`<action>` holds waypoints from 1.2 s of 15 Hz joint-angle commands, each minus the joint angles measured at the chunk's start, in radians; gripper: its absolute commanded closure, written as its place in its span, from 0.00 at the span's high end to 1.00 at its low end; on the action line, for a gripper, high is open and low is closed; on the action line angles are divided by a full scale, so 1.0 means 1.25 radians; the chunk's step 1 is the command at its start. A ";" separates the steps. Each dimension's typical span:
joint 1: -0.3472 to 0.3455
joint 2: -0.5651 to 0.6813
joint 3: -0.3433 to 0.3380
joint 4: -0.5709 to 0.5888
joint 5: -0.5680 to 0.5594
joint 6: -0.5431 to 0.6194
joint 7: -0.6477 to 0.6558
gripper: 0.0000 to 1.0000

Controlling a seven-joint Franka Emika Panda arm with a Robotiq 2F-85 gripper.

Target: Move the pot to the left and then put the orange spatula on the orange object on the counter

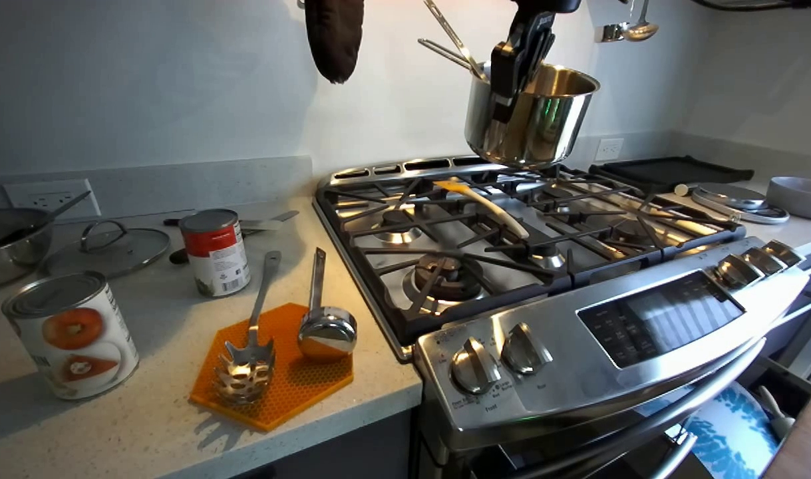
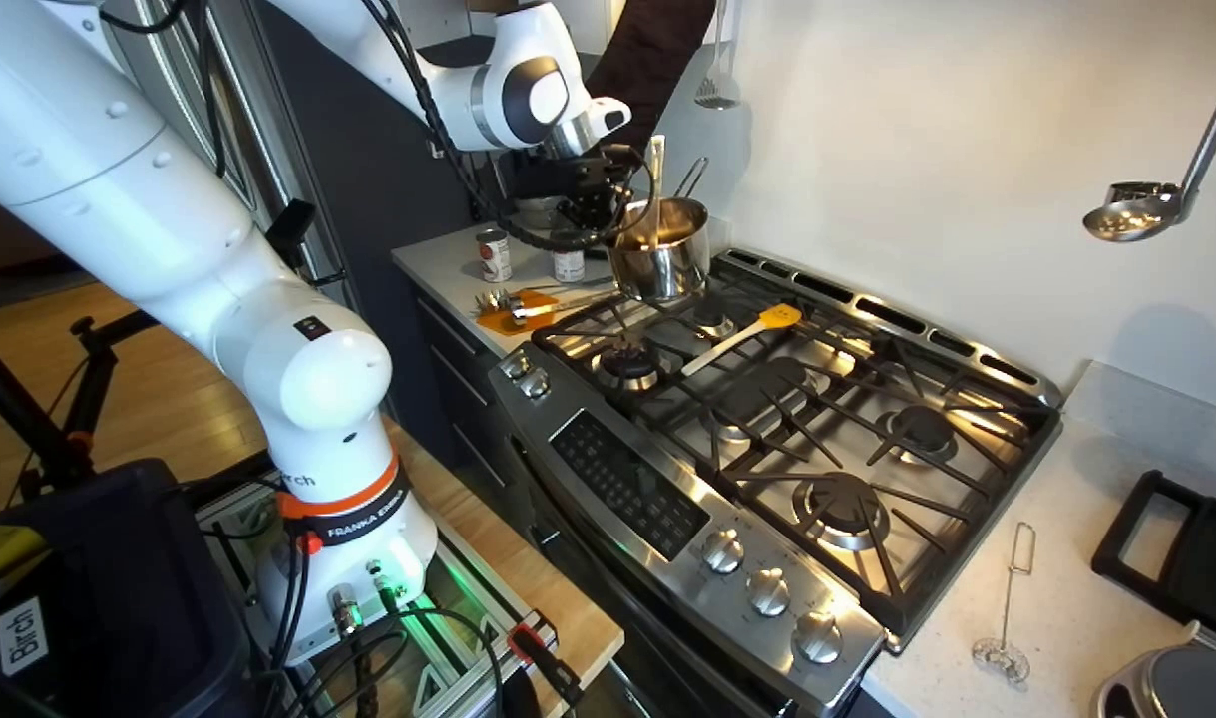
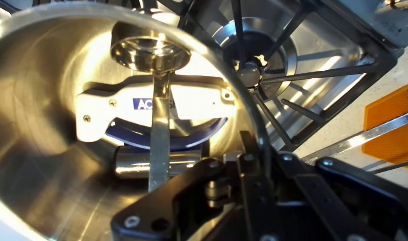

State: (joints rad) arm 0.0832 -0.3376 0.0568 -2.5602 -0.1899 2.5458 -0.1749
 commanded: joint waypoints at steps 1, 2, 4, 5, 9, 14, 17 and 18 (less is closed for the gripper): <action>0.026 0.018 0.006 -0.002 0.023 0.006 -0.025 0.01; 0.038 0.036 0.009 -0.002 0.034 0.016 -0.035 0.01; 0.058 0.074 0.021 0.005 0.045 0.018 -0.043 0.01; 0.066 0.092 0.028 0.009 0.047 0.026 -0.047 0.01; 0.073 0.172 0.054 0.043 0.028 0.041 -0.046 0.01; 0.069 0.249 0.064 0.082 0.025 0.072 -0.079 0.01; 0.063 0.286 0.063 0.099 0.036 0.084 -0.112 0.01; 0.061 0.296 0.063 0.102 0.036 0.086 -0.120 0.01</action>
State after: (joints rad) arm 0.1726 0.0083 0.1332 -2.4599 -0.1471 2.6301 -0.2803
